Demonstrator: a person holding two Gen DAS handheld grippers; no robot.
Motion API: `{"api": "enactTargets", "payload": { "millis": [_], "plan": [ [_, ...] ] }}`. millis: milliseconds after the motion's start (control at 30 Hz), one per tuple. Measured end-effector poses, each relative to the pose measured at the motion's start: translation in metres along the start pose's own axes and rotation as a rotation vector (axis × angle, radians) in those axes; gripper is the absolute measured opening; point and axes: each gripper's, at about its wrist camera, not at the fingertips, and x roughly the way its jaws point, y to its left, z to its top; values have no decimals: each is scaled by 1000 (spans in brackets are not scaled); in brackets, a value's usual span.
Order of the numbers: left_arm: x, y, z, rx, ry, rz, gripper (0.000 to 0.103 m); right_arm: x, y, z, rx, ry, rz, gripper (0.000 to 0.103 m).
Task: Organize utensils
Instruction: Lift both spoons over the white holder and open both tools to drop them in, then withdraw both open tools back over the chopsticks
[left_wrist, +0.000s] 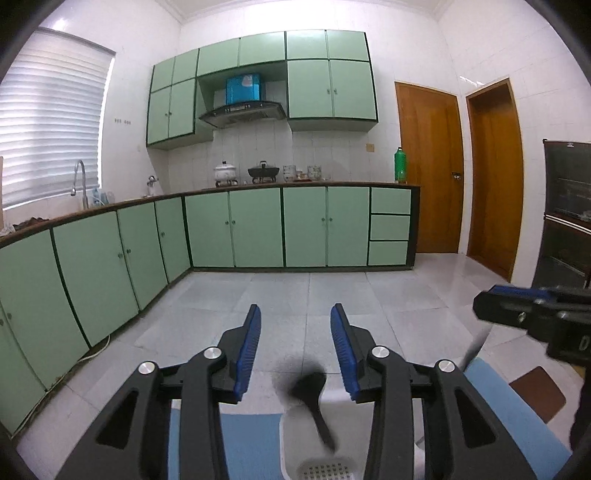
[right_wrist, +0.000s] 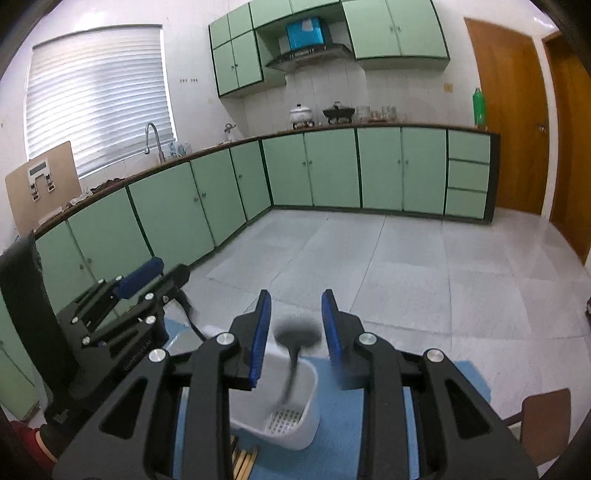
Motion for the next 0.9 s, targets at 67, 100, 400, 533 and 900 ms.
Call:
{"api": "enactTargets", "payload": {
  "millis": [67,100,400,533,900],
  "plan": [
    [-12,1,-2,0,3,0,42,-7,0,-7,12,-3,-10,41],
    [-16,1,-4,-4,7,-1,44,-10,1,-10,14,-6,-14,44],
    [-95,3,-49,-31,162,-19,73,-68,8,-90,31,66,-71,88],
    [-127,-2,-96,-50,306,-45,76,-87,18,-150,73,187,-66,89],
    [-180,-6,-186,-38,536,-6,76,-126,62,-251,68,340,-83,89]
  ]
}}
